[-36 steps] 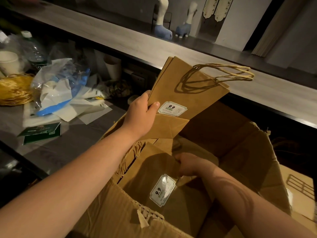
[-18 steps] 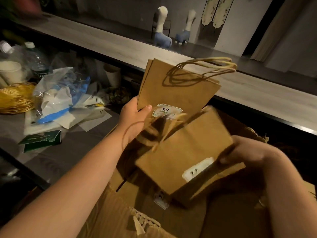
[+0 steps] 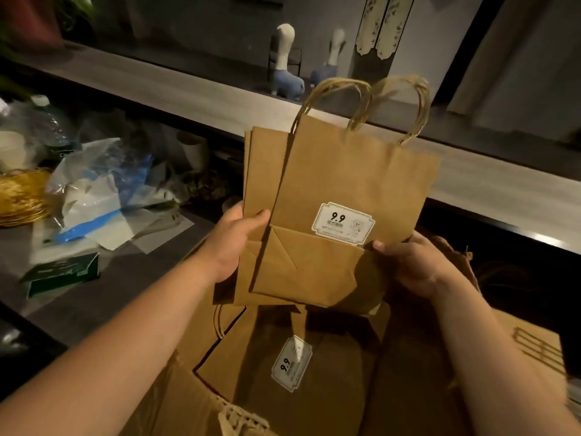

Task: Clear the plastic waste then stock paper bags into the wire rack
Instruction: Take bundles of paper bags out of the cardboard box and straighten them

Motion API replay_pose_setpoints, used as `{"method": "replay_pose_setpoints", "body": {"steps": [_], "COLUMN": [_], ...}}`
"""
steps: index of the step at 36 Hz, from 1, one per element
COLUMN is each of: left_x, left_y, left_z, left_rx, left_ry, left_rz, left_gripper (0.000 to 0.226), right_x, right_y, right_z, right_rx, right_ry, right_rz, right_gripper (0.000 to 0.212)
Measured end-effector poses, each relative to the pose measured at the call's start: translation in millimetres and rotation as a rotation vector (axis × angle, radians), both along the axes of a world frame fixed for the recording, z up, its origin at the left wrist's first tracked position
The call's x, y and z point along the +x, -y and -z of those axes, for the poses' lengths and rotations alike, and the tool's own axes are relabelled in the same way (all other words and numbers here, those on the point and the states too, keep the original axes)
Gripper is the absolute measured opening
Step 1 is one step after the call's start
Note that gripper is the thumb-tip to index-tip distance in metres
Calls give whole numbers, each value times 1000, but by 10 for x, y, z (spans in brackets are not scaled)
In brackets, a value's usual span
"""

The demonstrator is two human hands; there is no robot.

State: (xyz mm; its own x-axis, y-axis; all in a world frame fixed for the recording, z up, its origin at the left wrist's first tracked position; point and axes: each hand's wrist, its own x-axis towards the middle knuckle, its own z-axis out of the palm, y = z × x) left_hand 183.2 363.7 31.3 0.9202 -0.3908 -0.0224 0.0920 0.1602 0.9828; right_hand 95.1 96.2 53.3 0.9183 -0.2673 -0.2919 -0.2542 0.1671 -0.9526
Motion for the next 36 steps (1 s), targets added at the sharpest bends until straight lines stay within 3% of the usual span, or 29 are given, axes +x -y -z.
{"method": "replay_pose_setpoints", "body": {"steps": [6,11,16,21,26,29,34,36], "left_x": [-63,-145,-204,-148,-101,-73,-78,-100], "left_y": [32,101,139,97,78,102,118,128], "left_z": [-9,-12,17,55,110,153,349,384], "left_rx": [54,88,131,208,237,307,732,810], "left_ry": [49,124,172,163,31,-58,-210,-243], "left_rz": [16,35,54,16,66,128,327,336], "left_gripper": [34,18,26,31,30,34,63,57], "right_x": [44,111,136,135,112,121,139,134], "right_y": [-12,-49,-123,-146,-143,-79,34,47], "right_z": [75,178,213,193,189,227,514,614], "right_rx": [-55,-137,-179,-133,-168,-200,-466,-491], "right_ry": [-22,-22,12,118,127,37,-309,-387], "right_rz": [32,42,-38,-18,-42,-64,-101,-88], "right_gripper": [35,55,63,46,44,45,52,45]}}
